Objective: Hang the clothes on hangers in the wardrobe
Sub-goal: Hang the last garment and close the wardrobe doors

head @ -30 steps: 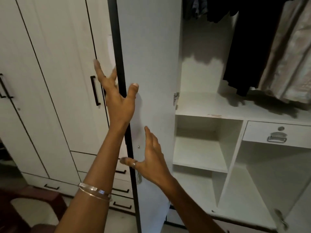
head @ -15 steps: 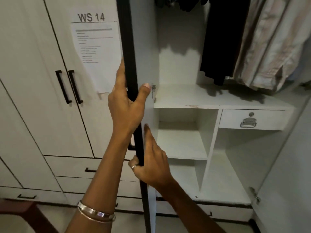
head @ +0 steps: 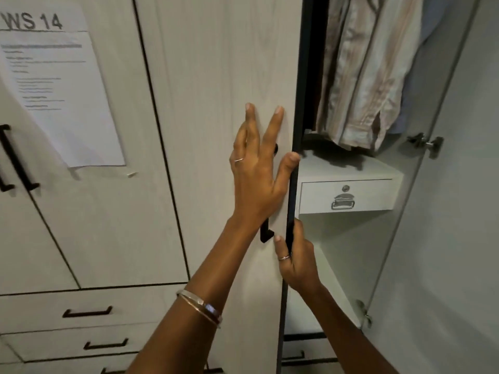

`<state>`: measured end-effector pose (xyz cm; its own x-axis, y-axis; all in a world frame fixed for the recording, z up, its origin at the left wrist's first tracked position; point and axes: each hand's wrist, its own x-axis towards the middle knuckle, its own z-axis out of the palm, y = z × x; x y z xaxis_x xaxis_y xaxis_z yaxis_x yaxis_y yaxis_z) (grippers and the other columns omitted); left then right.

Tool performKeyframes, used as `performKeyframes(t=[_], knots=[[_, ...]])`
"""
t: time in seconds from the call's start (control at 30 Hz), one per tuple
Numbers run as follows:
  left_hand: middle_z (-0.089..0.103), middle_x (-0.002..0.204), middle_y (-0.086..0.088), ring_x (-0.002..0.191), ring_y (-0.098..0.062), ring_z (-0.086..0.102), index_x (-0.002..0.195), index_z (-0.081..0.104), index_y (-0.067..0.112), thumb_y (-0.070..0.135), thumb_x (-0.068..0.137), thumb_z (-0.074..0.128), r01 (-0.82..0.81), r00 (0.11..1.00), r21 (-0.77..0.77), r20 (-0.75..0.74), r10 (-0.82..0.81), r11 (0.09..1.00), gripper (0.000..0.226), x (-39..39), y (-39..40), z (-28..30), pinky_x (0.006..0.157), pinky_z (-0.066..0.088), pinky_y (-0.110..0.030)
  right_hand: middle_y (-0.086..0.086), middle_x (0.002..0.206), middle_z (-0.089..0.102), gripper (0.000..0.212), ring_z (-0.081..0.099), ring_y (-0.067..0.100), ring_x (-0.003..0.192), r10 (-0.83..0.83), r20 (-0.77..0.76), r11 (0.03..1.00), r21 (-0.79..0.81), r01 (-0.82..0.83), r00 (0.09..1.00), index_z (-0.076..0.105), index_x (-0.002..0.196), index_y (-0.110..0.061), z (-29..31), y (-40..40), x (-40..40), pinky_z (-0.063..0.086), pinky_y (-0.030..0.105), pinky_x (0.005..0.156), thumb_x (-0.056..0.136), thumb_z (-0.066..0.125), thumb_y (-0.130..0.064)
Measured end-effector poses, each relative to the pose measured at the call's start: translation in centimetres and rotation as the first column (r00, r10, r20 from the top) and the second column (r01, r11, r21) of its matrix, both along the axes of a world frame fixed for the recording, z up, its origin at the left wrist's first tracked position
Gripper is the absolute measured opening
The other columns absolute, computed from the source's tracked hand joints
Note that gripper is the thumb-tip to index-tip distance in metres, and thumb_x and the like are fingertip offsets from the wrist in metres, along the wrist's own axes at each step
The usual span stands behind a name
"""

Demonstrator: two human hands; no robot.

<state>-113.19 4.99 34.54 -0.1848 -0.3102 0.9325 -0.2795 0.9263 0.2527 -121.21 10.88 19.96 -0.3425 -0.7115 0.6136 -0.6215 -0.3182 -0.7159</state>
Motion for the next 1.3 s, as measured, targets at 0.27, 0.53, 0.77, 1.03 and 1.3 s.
performKeyframes(t=[0.27,0.53,0.77,1.03,1.3], knots=[[0.008,0.158,-0.016,0.147,-0.026,0.001,0.148,0.026,0.022,0.013,0.098,0.043,-0.176,0.984,-0.03,0.024,0.177,0.984,0.054,-11.1,-4.7,-0.8,0.118,0.003,-0.043,0.011,0.098,0.066,0.049,0.064,0.021,0.084,-0.082,-0.058,0.979,0.18,0.091,0.995,0.032,0.142,-0.002,1.1,-4.6,-9.9,0.049,0.027,0.07,0.1,0.04,-0.027],[0.006,0.157,-0.019,0.147,-0.031,0.0,0.149,0.021,0.013,0.014,0.094,0.047,-0.192,0.981,-0.034,0.007,0.192,0.981,0.061,-16.7,-9.2,-0.7,0.118,-0.002,-0.051,0.011,0.131,0.056,0.049,0.05,0.027,0.122,-0.179,-0.002,0.958,0.227,0.174,0.984,0.035,0.146,-0.014,0.1,-10.6,-15.3,0.045,0.042,0.099,0.1,0.044,-0.03],[0.01,0.158,-0.016,0.146,-0.031,0.003,0.15,0.015,0.012,0.025,0.088,0.054,-0.278,0.94,-0.106,0.176,0.293,0.955,0.074,-19.0,-15.3,-1.1,0.117,0.0,-0.049,0.0,0.095,0.057,0.04,0.057,0.027,0.093,-0.324,0.108,0.938,0.168,0.304,0.94,0.059,0.102,-0.017,1.6,-15.7,-19.8,0.052,0.045,0.077,0.08,0.068,-0.049],[0.021,0.156,-0.013,0.145,-0.029,0.014,0.148,0.025,0.018,0.043,0.084,0.053,-0.387,0.885,-0.253,0.168,0.434,0.887,0.074,-19.5,-19.6,-1.8,0.118,0.007,-0.048,0.001,0.098,0.058,0.03,0.055,0.022,0.097,-0.44,-0.046,0.864,0.249,0.437,0.897,0.056,0.077,-0.028,1.7,-19.4,-22.5,0.049,0.042,0.081,0.072,0.078,-0.047],[0.02,0.157,-0.009,0.146,-0.028,0.013,0.147,0.031,0.019,0.035,0.083,0.054,-0.367,0.907,-0.144,0.163,0.388,0.919,0.069,-19.8,-18.1,-1.7,0.117,0.012,-0.049,-0.007,0.079,0.065,0.015,0.066,0.017,0.083,-0.401,0.052,0.877,0.312,0.367,0.915,0.061,0.075,-0.02,2.8,-18.4,-20.9,0.054,0.036,0.078,0.081,0.075,-0.019]])
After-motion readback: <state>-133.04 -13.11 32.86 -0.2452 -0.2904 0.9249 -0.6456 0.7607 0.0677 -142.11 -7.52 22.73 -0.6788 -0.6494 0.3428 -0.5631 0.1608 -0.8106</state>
